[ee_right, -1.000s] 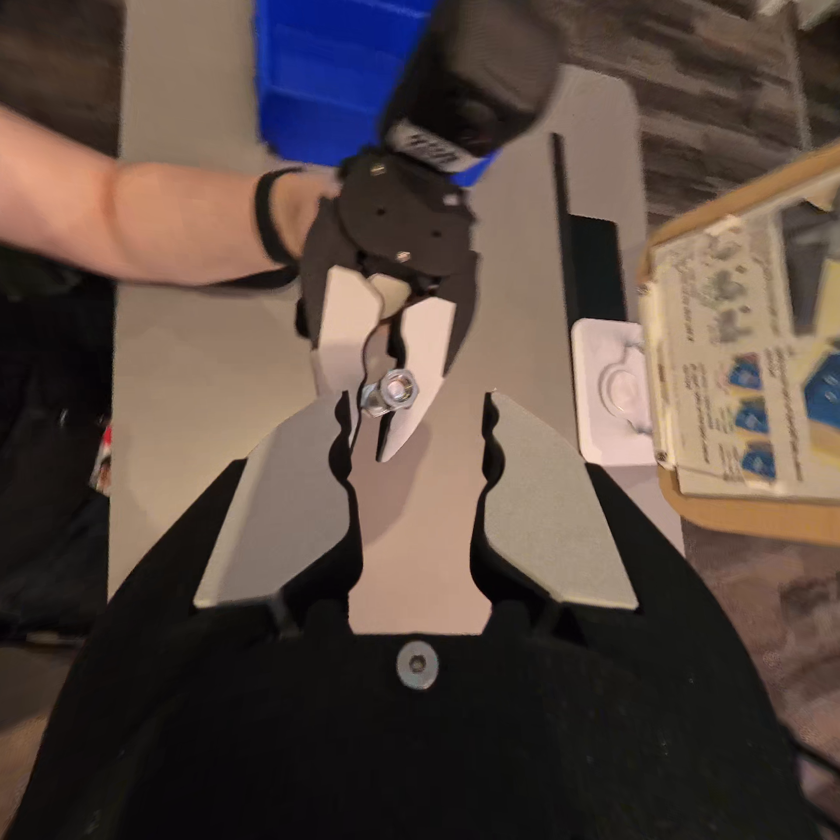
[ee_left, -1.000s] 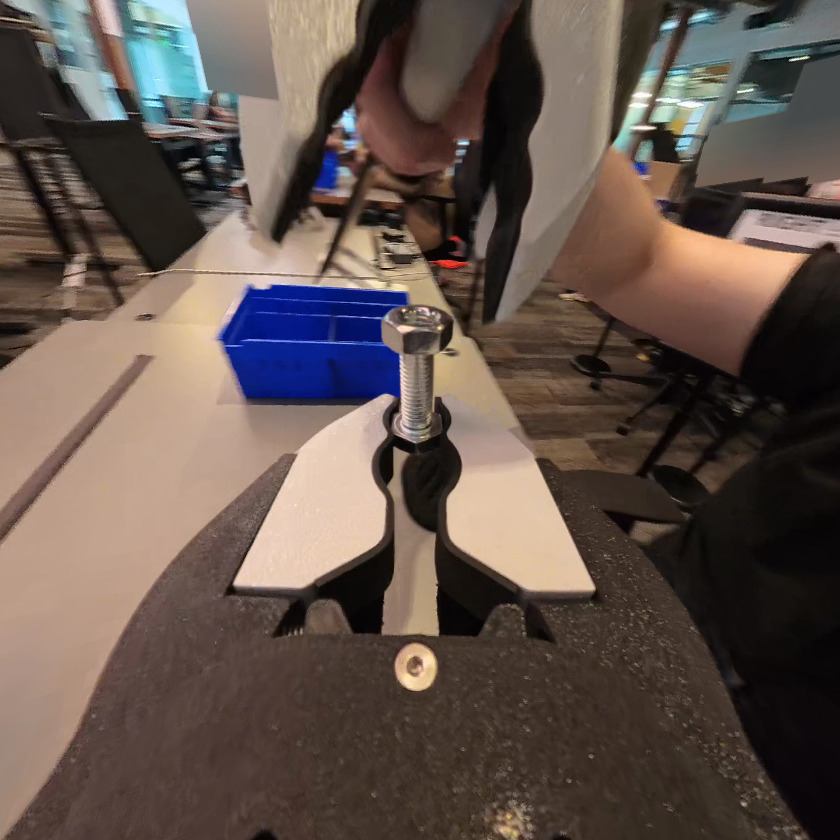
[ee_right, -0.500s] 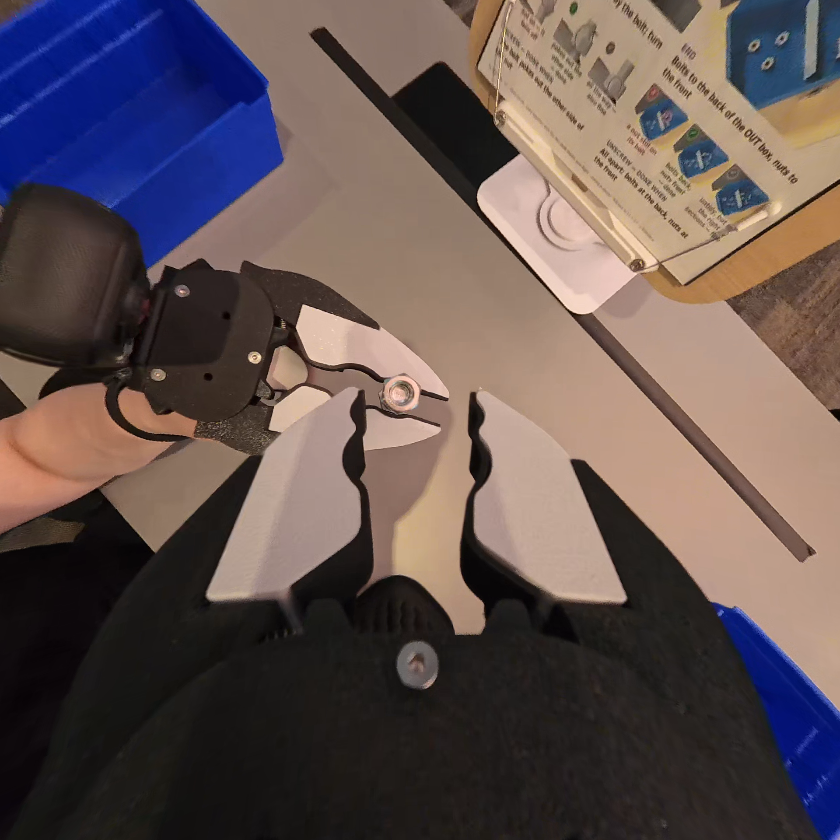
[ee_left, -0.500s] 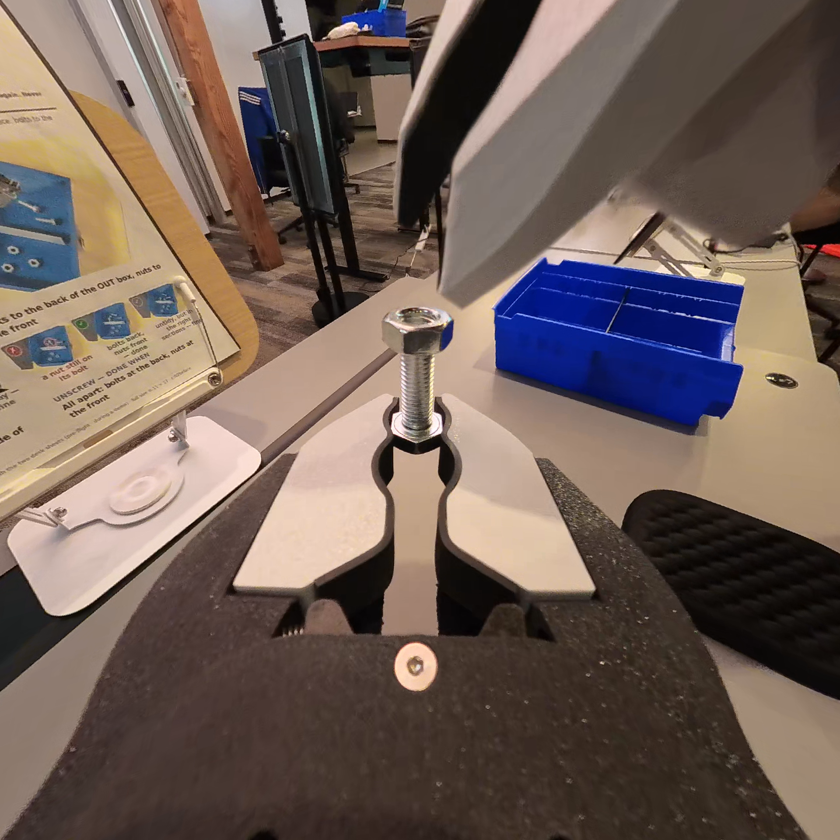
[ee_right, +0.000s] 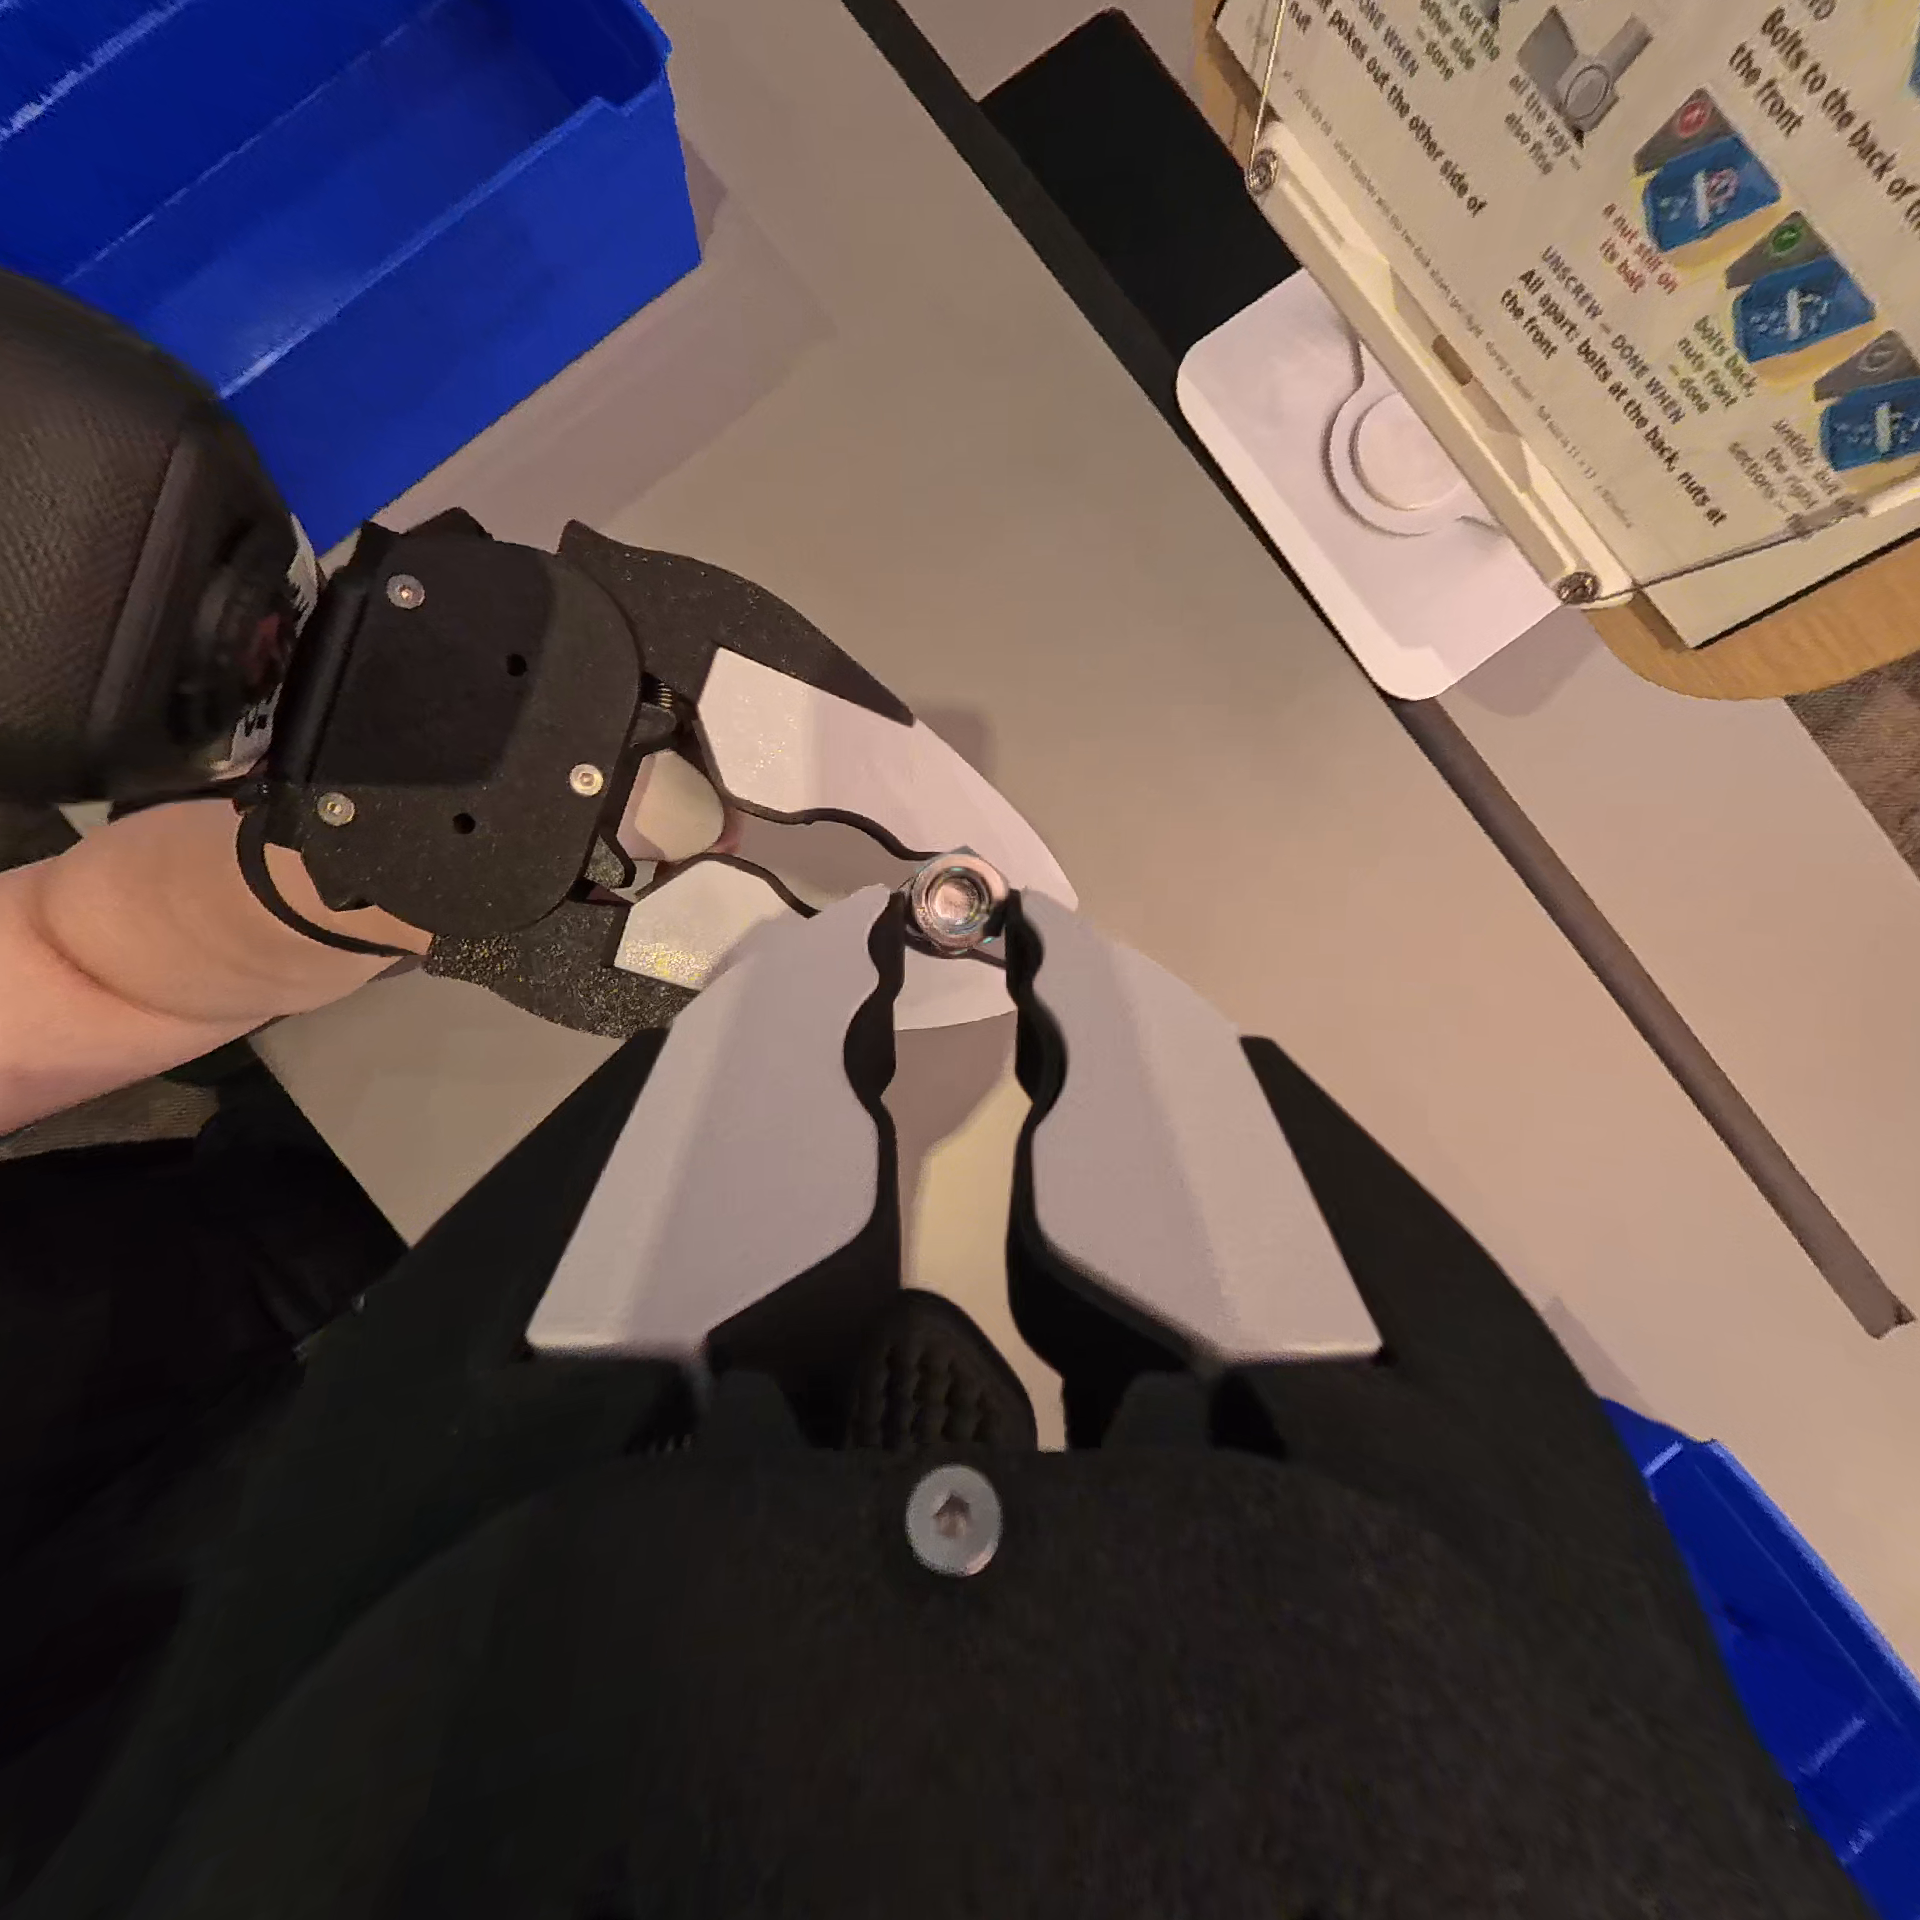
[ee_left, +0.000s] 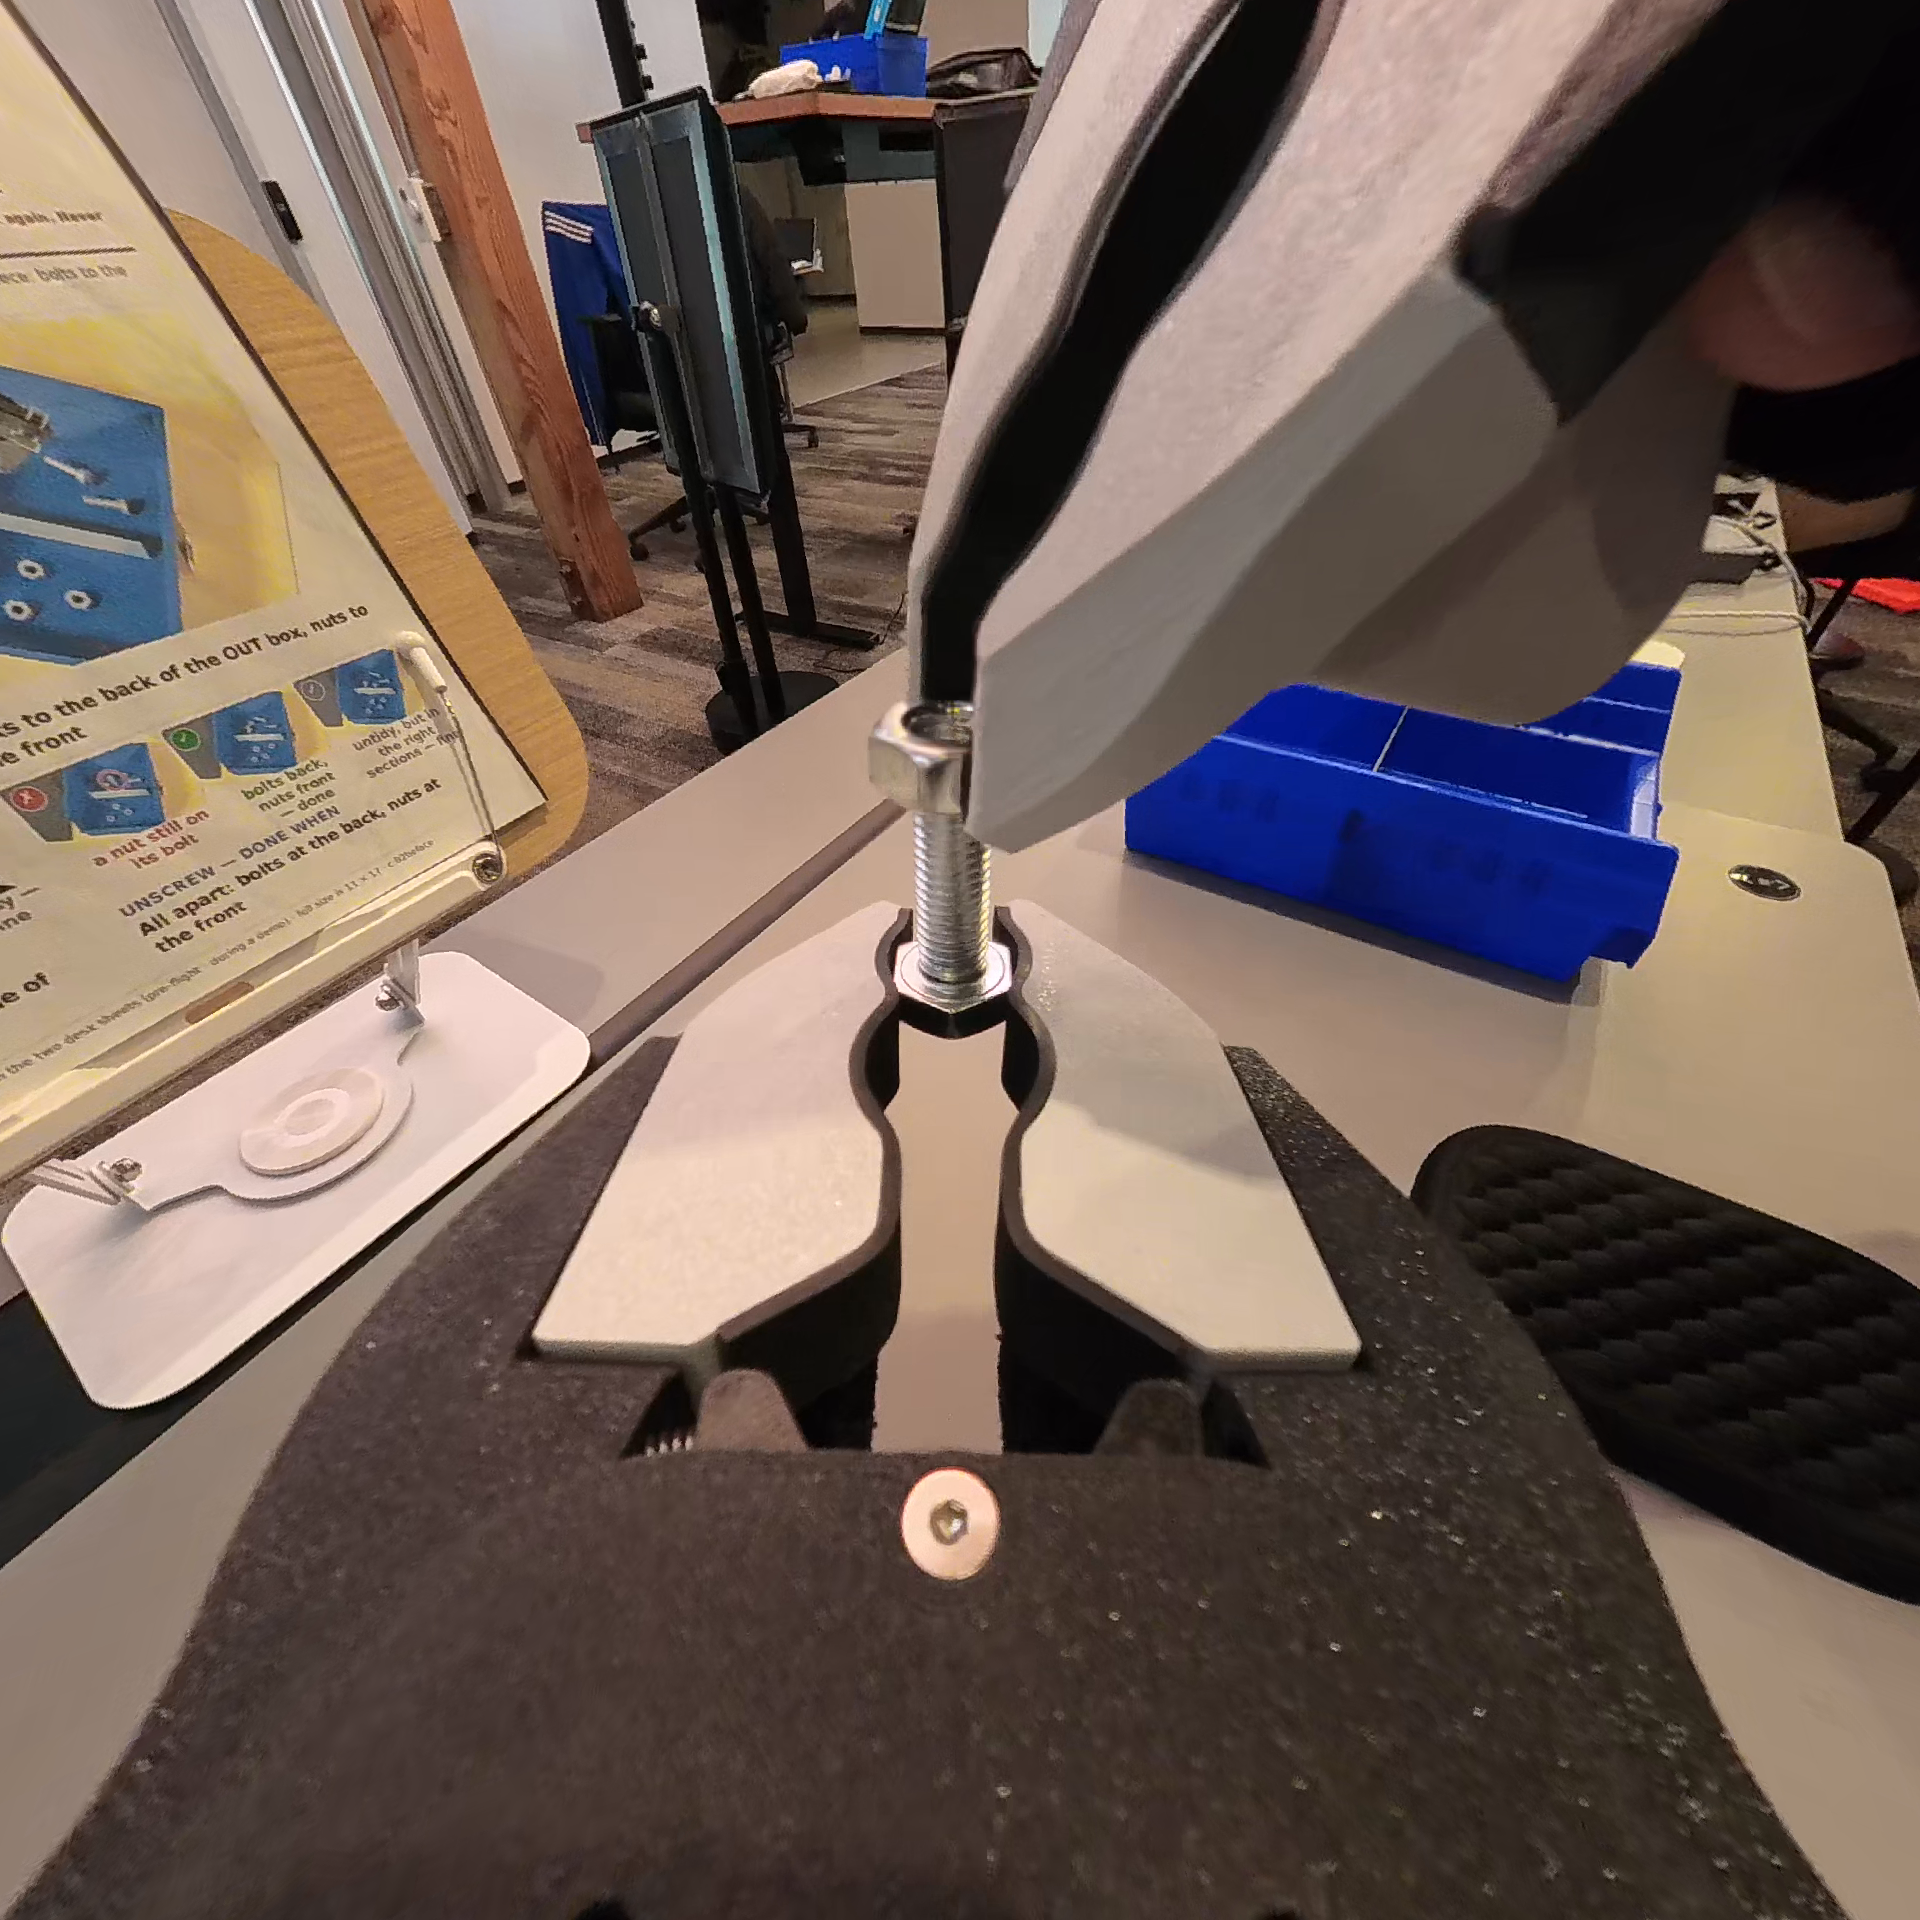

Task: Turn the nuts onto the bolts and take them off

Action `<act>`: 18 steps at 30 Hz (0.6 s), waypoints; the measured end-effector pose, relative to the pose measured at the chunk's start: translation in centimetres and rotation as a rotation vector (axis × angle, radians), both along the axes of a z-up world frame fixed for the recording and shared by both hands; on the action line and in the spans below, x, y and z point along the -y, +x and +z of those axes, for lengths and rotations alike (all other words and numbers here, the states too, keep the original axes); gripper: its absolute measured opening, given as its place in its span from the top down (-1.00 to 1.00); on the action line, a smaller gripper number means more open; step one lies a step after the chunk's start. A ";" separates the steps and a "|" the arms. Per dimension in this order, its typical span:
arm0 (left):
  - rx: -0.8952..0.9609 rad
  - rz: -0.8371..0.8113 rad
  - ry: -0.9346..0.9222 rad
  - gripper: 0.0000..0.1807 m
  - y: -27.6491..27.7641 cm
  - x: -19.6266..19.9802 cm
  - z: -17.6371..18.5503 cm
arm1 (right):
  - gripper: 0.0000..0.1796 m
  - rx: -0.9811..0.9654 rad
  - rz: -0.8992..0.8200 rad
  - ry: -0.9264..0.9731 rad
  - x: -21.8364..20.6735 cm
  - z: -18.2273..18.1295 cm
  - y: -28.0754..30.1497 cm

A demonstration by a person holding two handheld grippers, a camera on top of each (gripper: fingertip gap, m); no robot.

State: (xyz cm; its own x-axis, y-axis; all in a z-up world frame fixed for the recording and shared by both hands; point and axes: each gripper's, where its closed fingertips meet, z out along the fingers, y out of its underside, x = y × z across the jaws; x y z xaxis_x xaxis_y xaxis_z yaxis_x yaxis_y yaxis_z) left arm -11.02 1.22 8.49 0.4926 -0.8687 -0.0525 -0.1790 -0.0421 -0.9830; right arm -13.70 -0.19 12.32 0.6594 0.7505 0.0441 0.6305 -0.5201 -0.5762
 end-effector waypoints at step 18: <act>-0.071 -0.887 -0.195 0.84 0.3 13.0 -0.6 | 0.81 0.087 0.820 0.084 9.3 -0.4 0.5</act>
State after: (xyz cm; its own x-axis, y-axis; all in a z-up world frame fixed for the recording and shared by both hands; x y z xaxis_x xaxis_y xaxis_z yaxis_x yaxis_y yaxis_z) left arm -10.68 -11.74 7.87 -0.3592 -0.9242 0.1302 -0.2846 -0.0244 -0.9583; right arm -13.22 -9.53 11.95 -0.1045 0.9836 0.1472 0.8352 0.1671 -0.5239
